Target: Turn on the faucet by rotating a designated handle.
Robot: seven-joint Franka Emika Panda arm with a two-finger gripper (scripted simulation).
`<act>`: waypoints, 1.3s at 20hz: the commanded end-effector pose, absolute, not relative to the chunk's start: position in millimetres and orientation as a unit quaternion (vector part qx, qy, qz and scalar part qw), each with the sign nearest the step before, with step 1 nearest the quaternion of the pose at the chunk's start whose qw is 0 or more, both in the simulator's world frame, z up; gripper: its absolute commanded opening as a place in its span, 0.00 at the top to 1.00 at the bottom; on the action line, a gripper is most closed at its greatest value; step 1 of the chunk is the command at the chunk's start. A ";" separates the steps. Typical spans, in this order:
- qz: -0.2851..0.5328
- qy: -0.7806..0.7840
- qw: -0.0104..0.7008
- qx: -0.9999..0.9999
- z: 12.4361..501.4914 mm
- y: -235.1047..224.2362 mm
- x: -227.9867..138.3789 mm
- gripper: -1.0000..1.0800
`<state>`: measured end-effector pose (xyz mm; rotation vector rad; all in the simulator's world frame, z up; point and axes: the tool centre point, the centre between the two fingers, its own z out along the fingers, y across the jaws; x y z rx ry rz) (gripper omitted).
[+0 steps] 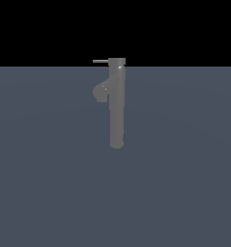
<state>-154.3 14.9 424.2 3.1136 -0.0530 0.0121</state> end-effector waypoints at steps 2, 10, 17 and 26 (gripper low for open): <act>0.004 -0.025 0.011 1.000 405.8 19.3 -127.3 1.00; 0.002 -0.043 0.007 0.999 366.5 27.3 -67.7 1.00; 0.001 -0.058 0.004 0.998 334.3 32.3 -16.7 1.00; 0.000 -0.071 0.001 0.997 307.7 35.3 28.5 1.00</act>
